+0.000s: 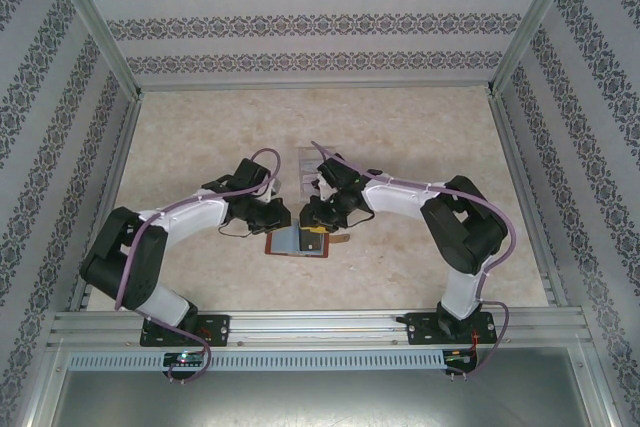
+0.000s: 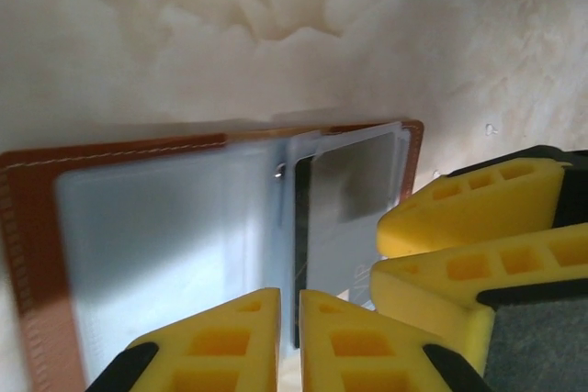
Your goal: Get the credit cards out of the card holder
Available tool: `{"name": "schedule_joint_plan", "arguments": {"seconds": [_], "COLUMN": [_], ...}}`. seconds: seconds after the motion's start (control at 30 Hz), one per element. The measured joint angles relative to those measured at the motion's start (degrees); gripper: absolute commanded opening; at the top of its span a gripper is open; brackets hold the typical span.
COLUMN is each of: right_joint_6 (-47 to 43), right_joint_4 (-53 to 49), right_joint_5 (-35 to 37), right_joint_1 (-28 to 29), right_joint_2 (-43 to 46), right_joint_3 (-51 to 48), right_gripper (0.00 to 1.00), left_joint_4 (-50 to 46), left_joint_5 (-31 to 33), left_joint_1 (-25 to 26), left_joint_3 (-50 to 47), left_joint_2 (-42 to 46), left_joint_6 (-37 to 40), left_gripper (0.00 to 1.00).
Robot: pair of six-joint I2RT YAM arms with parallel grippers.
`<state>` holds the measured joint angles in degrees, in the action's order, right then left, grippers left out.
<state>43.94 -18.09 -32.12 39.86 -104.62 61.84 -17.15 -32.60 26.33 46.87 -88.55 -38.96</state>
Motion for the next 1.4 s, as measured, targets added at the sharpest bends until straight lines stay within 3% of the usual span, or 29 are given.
{"name": "schedule_joint_plan", "arguments": {"seconds": [0.73, 1.07, 1.4], "right_joint_6": [-0.87, -0.85, -0.59], "right_joint_4": [-1.2, -0.76, 0.04], "right_joint_5": [1.84, 1.64, 2.32], "right_joint_1": [-1.46, -1.49, -1.51], "right_joint_2": [0.22, 0.22, 3.39], "right_joint_3": [-2.64, -2.78, -4.39], "right_gripper": [0.34, 0.33, 0.3], "left_joint_4": [7.76, 7.69, 8.81], "left_joint_5": [-4.46, -4.28, -5.49], "left_joint_1": [2.58, 2.6, 3.3], "left_joint_3": [1.07, 1.05, 0.87], "left_joint_2": [-8.31, -7.89, -6.4], "left_joint_6": [-5.73, -6.23, -7.8], "left_gripper": [0.33, 0.31, 0.22]}}
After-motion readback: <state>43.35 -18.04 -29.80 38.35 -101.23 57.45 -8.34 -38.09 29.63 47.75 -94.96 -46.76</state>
